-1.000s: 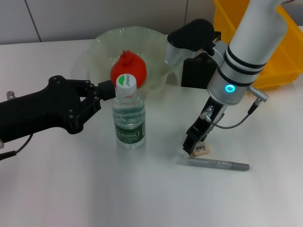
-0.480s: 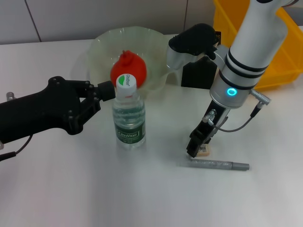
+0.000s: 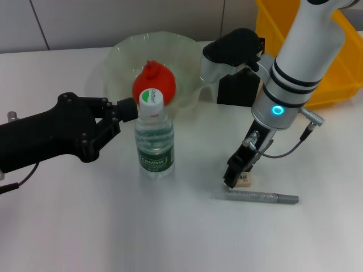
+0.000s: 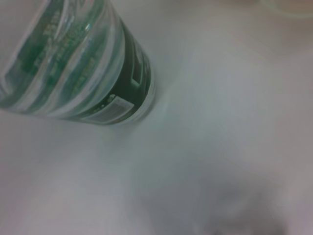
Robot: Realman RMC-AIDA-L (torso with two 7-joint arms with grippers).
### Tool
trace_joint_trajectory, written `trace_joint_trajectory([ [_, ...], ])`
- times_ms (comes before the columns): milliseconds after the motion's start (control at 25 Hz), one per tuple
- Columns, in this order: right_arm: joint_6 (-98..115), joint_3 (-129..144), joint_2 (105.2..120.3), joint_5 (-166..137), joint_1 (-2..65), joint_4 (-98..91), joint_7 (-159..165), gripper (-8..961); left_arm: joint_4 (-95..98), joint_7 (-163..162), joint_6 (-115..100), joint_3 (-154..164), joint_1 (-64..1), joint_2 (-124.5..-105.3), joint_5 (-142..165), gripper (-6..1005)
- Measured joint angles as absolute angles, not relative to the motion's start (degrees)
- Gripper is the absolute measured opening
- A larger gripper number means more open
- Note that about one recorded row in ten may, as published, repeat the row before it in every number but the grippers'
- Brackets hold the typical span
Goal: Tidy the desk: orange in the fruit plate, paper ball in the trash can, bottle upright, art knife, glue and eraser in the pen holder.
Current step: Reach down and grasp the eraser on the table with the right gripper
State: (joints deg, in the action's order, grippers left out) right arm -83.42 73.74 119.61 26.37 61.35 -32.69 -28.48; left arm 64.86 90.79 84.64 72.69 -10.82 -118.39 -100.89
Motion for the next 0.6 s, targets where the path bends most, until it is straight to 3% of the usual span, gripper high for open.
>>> trace_joint_trajectory([
  [600, -82.6, 76.5, 119.63, 26.6, 61.5, -32.8, -28.5, 520, 64.9, 90.8, 85.3, 72.4, -10.8, -118.39, -101.1, 0],
])
